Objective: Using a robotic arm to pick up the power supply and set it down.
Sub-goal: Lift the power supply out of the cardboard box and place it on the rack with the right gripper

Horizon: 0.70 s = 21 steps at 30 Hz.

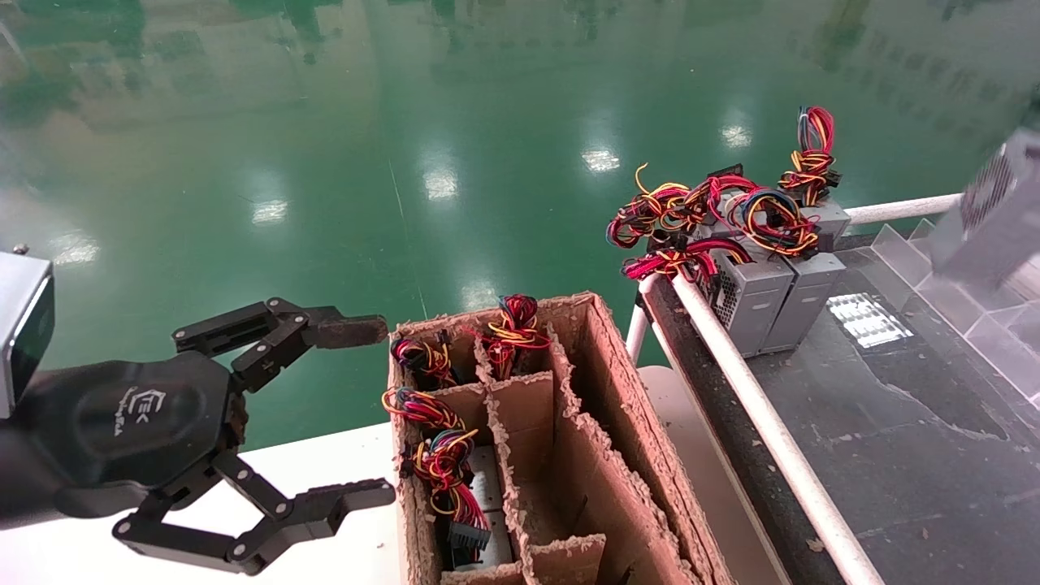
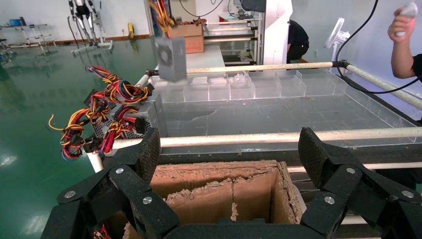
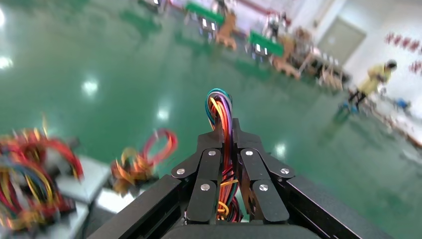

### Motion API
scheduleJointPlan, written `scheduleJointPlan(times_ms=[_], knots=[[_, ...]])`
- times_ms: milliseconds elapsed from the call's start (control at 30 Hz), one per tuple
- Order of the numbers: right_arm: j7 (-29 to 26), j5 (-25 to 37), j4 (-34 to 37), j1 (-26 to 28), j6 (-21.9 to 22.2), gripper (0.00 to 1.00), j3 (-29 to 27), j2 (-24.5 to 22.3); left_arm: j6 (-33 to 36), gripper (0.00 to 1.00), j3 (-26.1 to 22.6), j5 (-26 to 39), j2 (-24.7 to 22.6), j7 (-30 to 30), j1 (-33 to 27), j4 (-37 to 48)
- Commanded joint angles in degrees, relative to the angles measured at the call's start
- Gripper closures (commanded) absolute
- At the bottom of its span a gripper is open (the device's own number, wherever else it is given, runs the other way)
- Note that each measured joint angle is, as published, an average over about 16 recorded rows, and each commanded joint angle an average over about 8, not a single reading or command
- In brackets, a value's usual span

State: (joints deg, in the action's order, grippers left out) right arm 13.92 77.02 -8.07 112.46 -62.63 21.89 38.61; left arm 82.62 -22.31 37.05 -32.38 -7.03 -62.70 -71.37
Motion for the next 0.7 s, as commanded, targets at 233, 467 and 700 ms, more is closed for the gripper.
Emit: scheduleJointPlan(times_ms=[233, 467, 700], knots=[[2.34, 2.49, 5.08, -1.56, 3.53, 1.0, 1.6, 2.53, 0.0, 0.0, 0.0, 0.0, 0.0, 0.0, 0.0, 0.0], [2.38, 3.03, 6.32, -2.35, 1.67, 1.0, 2.05, 5.38, 0.0, 0.0, 0.0, 0.0, 0.0, 0.0, 0.0, 0.0], [2.24, 3.53, 6.18, -1.89, -5.29, 1.0, 2.5, 6.73, 0.0, 0.0, 0.0, 0.0, 0.0, 0.0, 0.0, 0.0]])
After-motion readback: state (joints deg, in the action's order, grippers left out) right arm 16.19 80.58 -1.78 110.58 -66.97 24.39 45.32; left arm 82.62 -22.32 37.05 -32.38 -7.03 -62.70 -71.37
